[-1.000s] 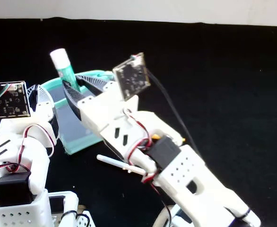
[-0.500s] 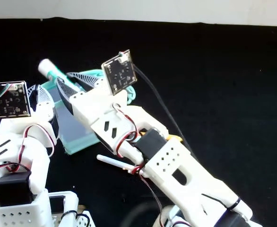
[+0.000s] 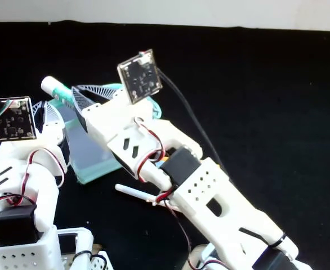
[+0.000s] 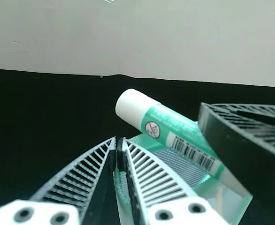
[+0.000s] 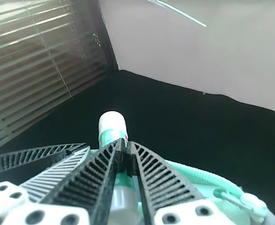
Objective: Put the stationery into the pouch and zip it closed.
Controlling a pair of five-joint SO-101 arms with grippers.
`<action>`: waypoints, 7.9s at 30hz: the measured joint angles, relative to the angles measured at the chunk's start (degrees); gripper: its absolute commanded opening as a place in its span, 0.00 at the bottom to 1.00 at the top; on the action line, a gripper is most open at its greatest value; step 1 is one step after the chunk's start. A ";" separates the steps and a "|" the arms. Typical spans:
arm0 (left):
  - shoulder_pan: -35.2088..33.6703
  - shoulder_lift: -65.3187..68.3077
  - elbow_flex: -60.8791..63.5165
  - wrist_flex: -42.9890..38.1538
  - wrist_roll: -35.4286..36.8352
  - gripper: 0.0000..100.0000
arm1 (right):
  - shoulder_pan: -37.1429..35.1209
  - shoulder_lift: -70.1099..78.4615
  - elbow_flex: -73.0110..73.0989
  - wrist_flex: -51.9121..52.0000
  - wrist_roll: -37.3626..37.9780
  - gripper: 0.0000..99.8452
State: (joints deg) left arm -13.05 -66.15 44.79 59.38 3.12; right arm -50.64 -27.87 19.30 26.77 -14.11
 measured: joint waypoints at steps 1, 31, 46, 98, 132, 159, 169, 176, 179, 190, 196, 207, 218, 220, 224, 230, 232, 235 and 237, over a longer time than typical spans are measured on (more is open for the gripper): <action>0.00 0.00 0.00 0.00 0.00 0.01 | 0.00 -0.18 -0.70 1.32 0.00 0.01; 0.00 0.00 0.00 0.09 -0.09 0.01 | 0.09 -4.04 -0.18 17.23 2.64 0.01; 0.00 0.00 0.00 0.26 -0.09 0.01 | -0.09 -4.92 -6.51 25.14 2.73 0.01; 0.00 -0.09 -0.09 0.26 -0.09 0.01 | -2.29 -4.92 -9.93 31.38 2.73 0.01; -12.57 -8.09 0.62 -0.44 0.09 0.01 | 6.95 -29.19 47.12 35.69 37.71 0.19; -13.10 -8.09 0.62 -0.44 0.09 0.01 | -2.55 -9.67 51.43 7.12 47.47 0.24; -13.10 -8.09 0.62 -0.09 0.00 0.01 | -3.78 10.46 42.55 1.14 47.47 0.24; -13.10 -8.09 0.62 -0.09 0.00 0.01 | -3.87 17.14 37.71 1.23 47.56 0.24; -13.10 -8.09 0.62 0.18 0.00 0.01 | -3.87 19.87 35.87 1.23 47.56 0.19; -13.10 -8.09 0.62 0.26 0.00 0.01 | -2.73 22.95 32.97 1.41 47.56 0.01; -13.10 -8.09 0.62 0.35 0.00 0.01 | 0.44 13.63 33.05 9.05 47.56 0.01; -13.10 -8.09 0.62 0.35 0.00 0.01 | 3.34 -15.47 32.97 26.11 40.62 0.01; -5.98 -8.18 0.18 1.67 -0.35 0.01 | 5.01 -29.71 14.42 32.44 24.35 0.01; -5.89 -8.18 0.09 1.76 -0.35 0.01 | 5.80 -29.36 10.20 32.62 22.86 0.01; -5.89 -8.18 0.09 1.85 -0.35 0.01 | 6.42 -28.84 4.75 32.97 21.36 0.01; -5.89 -8.26 -0.09 2.90 -0.35 0.01 | 6.42 -28.57 11.16 34.20 21.19 0.06; -5.89 -8.26 -0.09 2.90 -0.35 0.01 | 6.42 -28.57 16.35 34.64 21.19 0.13; -5.89 -8.26 -0.09 2.90 -0.35 0.01 | 6.42 -28.48 24.88 34.81 21.19 0.18; -5.89 -8.26 -0.09 2.99 -0.35 0.01 | 6.51 -28.48 29.80 35.16 20.66 0.18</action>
State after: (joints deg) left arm -18.95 -74.42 44.70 62.37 2.77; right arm -44.13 -56.35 49.10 61.93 6.55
